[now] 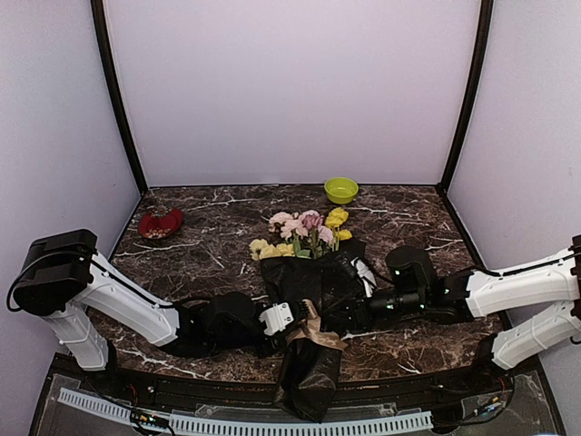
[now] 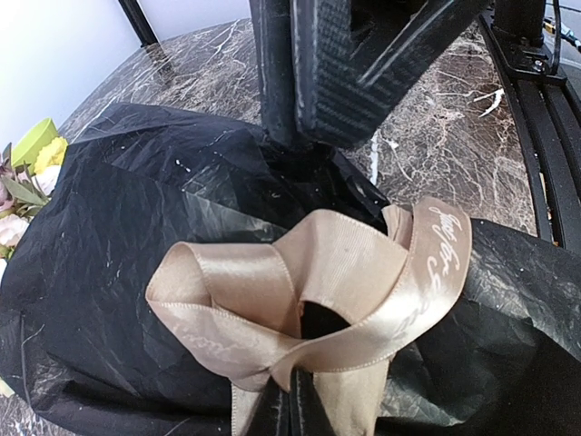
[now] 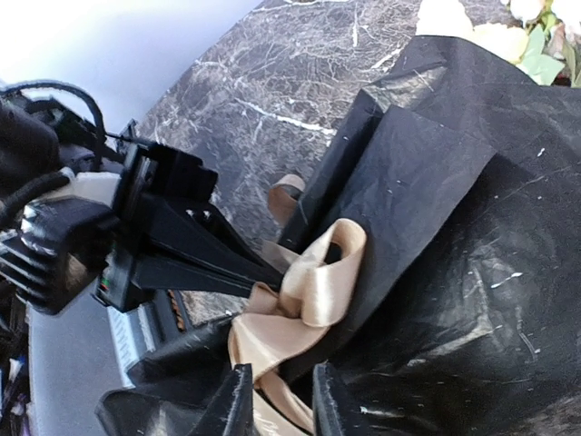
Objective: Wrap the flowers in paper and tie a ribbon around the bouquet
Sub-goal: Cross the half-tied ribbon over the folded bouquet.
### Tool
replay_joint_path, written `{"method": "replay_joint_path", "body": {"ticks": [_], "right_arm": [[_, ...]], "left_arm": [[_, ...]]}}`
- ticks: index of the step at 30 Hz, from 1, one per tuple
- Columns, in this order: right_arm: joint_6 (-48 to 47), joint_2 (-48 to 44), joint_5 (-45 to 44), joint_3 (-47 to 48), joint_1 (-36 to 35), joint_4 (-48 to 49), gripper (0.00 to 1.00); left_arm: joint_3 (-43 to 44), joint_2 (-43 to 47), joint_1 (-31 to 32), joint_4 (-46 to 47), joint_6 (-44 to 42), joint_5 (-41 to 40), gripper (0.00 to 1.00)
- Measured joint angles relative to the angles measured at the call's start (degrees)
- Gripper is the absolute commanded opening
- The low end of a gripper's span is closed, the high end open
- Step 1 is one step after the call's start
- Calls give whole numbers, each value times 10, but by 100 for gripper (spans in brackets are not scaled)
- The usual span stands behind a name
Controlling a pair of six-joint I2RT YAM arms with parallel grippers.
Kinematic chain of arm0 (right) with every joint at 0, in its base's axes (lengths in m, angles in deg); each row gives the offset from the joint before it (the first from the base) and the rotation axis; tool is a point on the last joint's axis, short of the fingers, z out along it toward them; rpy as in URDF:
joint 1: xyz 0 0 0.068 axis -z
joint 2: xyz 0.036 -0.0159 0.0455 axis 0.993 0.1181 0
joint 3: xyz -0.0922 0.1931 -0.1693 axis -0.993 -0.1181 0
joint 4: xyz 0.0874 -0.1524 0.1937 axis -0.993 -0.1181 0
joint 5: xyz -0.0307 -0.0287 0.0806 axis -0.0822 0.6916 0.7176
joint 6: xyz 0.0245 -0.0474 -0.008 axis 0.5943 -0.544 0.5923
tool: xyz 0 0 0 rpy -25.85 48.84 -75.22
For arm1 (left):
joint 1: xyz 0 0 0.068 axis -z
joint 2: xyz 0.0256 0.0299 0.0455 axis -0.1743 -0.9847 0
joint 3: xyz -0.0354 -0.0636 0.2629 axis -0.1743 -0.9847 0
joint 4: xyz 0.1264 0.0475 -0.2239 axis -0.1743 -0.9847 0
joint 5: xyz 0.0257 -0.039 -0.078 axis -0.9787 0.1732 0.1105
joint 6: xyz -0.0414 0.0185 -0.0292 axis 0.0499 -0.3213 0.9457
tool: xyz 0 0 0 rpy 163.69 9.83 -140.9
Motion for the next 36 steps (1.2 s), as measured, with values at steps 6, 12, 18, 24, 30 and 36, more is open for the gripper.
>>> {"method": "replay_joint_path", "body": {"ticks": [6, 12, 18, 24, 30, 36], "right_arm": [[-4, 20, -6, 1, 3, -21, 6], [-2, 65, 26, 1, 0, -14, 5], [2, 92, 51, 6, -1, 33, 5], [10, 117, 74, 16, -1, 70, 4], [18, 143, 112, 21, -1, 93, 5], [24, 174, 134, 34, -1, 106, 9]], "left_arm": [[0, 0, 0, 0, 0, 0, 0], [-1, 0, 0, 0, 0, 3, 0], [-2, 0, 0, 0, 0, 6, 0], [-3, 0, 0, 0, 0, 7, 0], [-3, 0, 0, 1, 0, 9, 0], [-7, 0, 0, 10, 0, 13, 0]]}}
